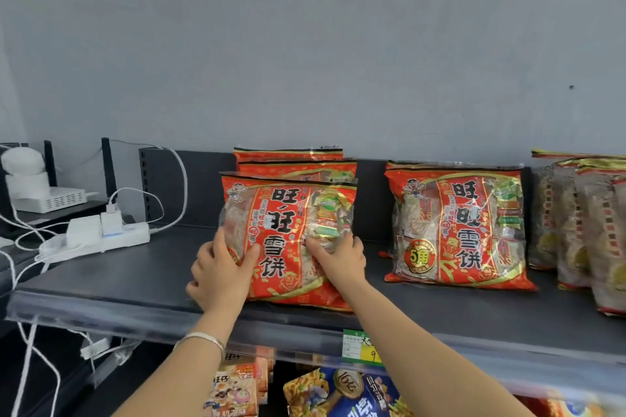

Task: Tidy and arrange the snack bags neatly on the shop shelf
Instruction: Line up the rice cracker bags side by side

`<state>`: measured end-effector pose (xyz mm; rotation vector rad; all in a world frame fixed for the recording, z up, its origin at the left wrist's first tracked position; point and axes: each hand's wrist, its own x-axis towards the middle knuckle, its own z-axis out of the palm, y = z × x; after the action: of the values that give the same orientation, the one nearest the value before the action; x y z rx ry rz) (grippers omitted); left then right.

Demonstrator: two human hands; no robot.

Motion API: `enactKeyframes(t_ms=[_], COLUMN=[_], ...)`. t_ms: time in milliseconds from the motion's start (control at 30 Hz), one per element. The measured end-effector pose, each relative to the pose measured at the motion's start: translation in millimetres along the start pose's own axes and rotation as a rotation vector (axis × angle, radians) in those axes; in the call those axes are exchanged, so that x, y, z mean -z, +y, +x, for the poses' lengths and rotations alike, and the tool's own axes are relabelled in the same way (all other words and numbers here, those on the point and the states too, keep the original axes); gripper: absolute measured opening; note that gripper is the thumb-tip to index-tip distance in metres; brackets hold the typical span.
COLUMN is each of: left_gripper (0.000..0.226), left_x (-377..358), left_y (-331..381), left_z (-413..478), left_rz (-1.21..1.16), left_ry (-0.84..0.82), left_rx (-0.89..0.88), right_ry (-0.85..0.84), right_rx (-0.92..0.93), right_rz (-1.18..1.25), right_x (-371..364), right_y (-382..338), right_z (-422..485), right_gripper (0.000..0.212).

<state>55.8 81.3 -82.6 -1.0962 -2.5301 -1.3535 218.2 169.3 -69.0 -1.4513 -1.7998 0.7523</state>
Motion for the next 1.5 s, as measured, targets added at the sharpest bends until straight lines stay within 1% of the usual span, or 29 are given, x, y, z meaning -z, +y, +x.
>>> enactKeyframes(t_ms=[100, 200, 267, 333, 400, 500, 567, 667, 733, 867, 967, 1067, 1167, 1267, 1367, 1467, 1500], left_gripper=[0.06, 0.053, 0.05, 0.046, 0.042, 0.034, 0.028, 0.025, 0.024, 0.02, 0.019, 0.013, 0.014, 0.021, 0.03, 0.038, 0.037], left_x=[6, 5, 3, -4, -16, -42, -65, -93, -108, -132, -143, -155, -175, -200, -225, -248, -255], left_y=[-6, -5, 5, 24, 54, 114, 157, 219, 256, 317, 361, 403, 440, 473, 505, 541, 554], left_z=[7, 4, -6, -23, -47, -89, -123, -184, -225, -289, -327, -359, -386, -411, -436, -459, -467], left_rz=[-0.041, -0.044, -0.071, -0.094, -0.114, -0.211, -0.284, -0.346, -0.358, -0.364, -0.351, -0.365, -0.377, -0.386, -0.448, -0.523, -0.55], left_ry=[0.083, 0.108, 0.168, 0.218, 0.218, 0.167, 0.097, -0.028, -0.06, -0.097, -0.117, -0.105, -0.142, -0.135, -0.214, -0.282, -0.293], left_rx=[0.041, 0.043, 0.033, -0.019, -0.136, -0.441, -0.623, -0.75, -0.84, -1.016, -1.121, -1.238, -1.309, -1.383, -1.449, -1.518, -1.547], right_ry=[-0.07, -0.137, -0.167, -0.201, -0.188, -0.111, -0.04, 0.084, 0.176, 0.332, 0.432, 0.51, 0.623, 0.654, 0.705, 0.705, 0.711], right_rx=[0.112, 0.144, 0.184, 0.23, 0.306, 0.426, 0.47, 0.519, 0.536, 0.498, 0.447, 0.388, 0.31, 0.195, 0.125, 0.037, 0.01], right_rz=[-0.151, -0.196, -0.201, -0.206, -0.224, -0.237, -0.276, -0.407, -0.511, -0.69, -0.749, -0.802, -0.824, -0.891, -0.901, -0.938, -0.946], right_x=[-6, 2, 15, 35, 65, 124, 172, 246, 294, 377, 432, 481, 524, 561, 596, 628, 639], right_y=[-6, -1, 9, 23, 41, 72, 94, 131, 160, 213, 251, 285, 316, 345, 374, 396, 403], right_z=[-8, -11, -14, -20, -27, -41, -52, -68, -79, -97, -113, -126, -134, -139, -144, -145, -145], right_gripper=[0.097, 0.092, 0.083, 0.073, 0.064, 0.056, 0.05, 0.043, 0.04, 0.035, 0.032, 0.029, 0.031, 0.029, 0.031, 0.03, 0.03])
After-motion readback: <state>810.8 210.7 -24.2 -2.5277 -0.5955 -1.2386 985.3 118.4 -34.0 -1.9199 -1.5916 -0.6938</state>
